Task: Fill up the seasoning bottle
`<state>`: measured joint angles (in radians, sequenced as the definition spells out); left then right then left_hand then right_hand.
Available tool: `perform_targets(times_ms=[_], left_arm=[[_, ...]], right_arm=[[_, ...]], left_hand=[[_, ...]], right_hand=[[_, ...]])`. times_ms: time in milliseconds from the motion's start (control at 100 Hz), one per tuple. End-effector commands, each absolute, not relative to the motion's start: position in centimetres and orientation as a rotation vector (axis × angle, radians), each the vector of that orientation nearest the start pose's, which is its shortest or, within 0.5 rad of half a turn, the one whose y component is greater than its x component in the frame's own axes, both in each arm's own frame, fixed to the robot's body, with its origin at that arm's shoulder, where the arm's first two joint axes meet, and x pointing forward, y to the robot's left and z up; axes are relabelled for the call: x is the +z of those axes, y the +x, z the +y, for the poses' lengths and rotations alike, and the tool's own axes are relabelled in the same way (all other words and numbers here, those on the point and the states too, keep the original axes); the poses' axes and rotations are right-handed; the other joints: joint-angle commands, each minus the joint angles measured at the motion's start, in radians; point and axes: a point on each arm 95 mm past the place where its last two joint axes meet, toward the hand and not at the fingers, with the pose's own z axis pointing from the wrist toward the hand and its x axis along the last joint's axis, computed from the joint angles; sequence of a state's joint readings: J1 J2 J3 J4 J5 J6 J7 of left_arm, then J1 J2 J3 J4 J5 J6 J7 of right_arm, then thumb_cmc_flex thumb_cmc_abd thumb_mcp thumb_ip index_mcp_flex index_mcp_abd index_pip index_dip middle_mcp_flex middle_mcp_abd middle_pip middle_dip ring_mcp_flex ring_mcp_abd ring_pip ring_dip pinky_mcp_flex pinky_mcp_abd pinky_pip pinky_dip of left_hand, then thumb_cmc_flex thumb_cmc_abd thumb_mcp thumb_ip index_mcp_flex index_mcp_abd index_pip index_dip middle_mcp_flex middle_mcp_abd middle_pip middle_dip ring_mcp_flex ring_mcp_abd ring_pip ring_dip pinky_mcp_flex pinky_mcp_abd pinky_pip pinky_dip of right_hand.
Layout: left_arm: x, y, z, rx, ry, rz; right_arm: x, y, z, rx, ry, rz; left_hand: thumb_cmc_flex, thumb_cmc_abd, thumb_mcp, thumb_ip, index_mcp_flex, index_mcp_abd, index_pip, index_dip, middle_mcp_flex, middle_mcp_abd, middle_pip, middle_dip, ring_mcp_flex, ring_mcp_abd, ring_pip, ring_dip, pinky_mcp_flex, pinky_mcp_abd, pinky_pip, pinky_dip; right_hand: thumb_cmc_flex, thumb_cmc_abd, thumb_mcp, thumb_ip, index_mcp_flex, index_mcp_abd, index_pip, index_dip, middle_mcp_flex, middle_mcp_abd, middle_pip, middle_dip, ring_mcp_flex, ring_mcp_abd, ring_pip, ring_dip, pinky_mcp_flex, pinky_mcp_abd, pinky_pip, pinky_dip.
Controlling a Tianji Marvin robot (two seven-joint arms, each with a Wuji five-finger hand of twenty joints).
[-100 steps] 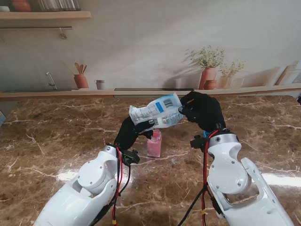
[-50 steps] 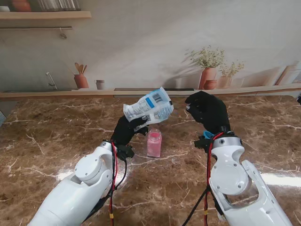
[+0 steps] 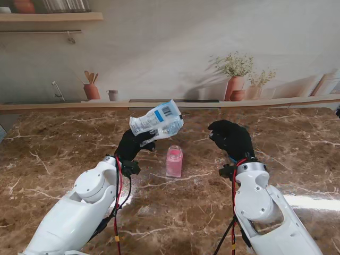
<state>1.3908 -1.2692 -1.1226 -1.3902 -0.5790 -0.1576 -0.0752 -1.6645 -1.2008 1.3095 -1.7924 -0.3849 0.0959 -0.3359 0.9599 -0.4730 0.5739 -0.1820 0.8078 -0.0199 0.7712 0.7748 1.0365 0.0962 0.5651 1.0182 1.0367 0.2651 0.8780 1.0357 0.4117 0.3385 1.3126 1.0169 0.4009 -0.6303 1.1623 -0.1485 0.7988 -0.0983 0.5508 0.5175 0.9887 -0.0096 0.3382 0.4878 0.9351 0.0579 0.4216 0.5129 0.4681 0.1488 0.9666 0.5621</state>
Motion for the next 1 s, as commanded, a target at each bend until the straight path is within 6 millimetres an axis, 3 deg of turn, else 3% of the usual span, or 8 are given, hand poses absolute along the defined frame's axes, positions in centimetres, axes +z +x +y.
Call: perform_targets(times_ms=[0,110,220,550,740,990], left_arm=[[-32.9,44.0,-5.8,-2.490,-2.557,0.244],[-33.2,43.8,-5.4,-2.472,-2.567,0.263],[-33.6,43.8,-5.1,-2.453,-2.581,0.284],[-34.5,44.8,-4.6,-2.352,-2.600,0.338],[-34.8,45.3,-4.5,-2.297,-2.607,0.383],[-35.2,45.7,-4.5,-2.233,-2.589,0.445]], right_arm=[[-28.3,38.6,-1.0,1.904,1.691,0.627],[-29.9,38.7,-1.4,1.869,1.728,0.637],[-31.3,38.7,-1.8,1.842,1.771,0.639],[-32.8,38.5,-2.2,1.804,1.819,0.637],[-33.8,38.4,-2.5,1.794,1.828,0.635],[-34.6,38.3,-2.9,1.777,1.858,0.619]], left_hand=[[0.163,0.151,0.062,0.058,0.085,-0.136,0.300,0.113,0.024,-0.092,0.058,0.028,-0.013,0.009,-0.004,0.014,-0.009,-0.041,-0.002,0.029],[0.162,0.152,0.059,0.059,0.084,-0.137,0.299,0.116,0.023,-0.093,0.058,0.028,-0.013,0.008,-0.005,0.014,-0.009,-0.043,-0.003,0.031],[0.164,0.152,0.057,0.059,0.083,-0.135,0.298,0.117,0.021,-0.091,0.058,0.028,-0.015,0.008,-0.006,0.015,-0.011,-0.045,-0.004,0.033],[0.172,0.156,0.050,0.060,0.081,-0.128,0.295,0.121,0.016,-0.085,0.058,0.029,-0.021,0.016,-0.008,0.018,-0.020,-0.043,-0.008,0.039],[0.173,0.158,0.047,0.060,0.081,-0.128,0.295,0.122,0.016,-0.085,0.059,0.029,-0.022,0.017,-0.007,0.020,-0.021,-0.043,-0.007,0.042],[0.176,0.160,0.044,0.059,0.082,-0.127,0.297,0.124,0.014,-0.082,0.062,0.029,-0.024,0.019,-0.004,0.021,-0.023,-0.042,-0.005,0.046]], right_hand=[[-0.067,0.031,-0.025,0.067,-0.039,0.010,-0.094,0.054,-0.055,-0.021,-0.035,-0.041,-0.056,-0.028,-0.076,-0.063,-0.043,-0.051,-0.065,-0.044],[-0.117,0.036,-0.092,0.071,-0.101,0.018,-0.163,0.049,-0.141,-0.018,-0.097,-0.088,-0.165,-0.034,-0.185,-0.147,-0.128,-0.090,-0.172,-0.106],[-0.141,0.055,-0.127,0.078,-0.129,0.022,-0.185,0.041,-0.205,-0.012,-0.138,-0.123,-0.227,-0.030,-0.219,-0.178,-0.173,-0.091,-0.210,-0.124],[-0.140,0.067,-0.133,0.086,-0.134,0.023,-0.183,0.043,-0.222,-0.011,-0.132,-0.135,-0.241,-0.029,-0.212,-0.181,-0.180,-0.085,-0.220,-0.118],[-0.149,0.066,-0.146,0.086,-0.155,0.029,-0.204,0.032,-0.246,-0.014,-0.155,-0.174,-0.257,-0.064,-0.251,-0.230,-0.179,-0.139,-0.282,-0.154],[-0.150,0.073,-0.149,0.088,-0.158,0.030,-0.204,0.031,-0.259,-0.008,-0.151,-0.182,-0.273,-0.051,-0.246,-0.237,-0.192,-0.131,-0.286,-0.165]])
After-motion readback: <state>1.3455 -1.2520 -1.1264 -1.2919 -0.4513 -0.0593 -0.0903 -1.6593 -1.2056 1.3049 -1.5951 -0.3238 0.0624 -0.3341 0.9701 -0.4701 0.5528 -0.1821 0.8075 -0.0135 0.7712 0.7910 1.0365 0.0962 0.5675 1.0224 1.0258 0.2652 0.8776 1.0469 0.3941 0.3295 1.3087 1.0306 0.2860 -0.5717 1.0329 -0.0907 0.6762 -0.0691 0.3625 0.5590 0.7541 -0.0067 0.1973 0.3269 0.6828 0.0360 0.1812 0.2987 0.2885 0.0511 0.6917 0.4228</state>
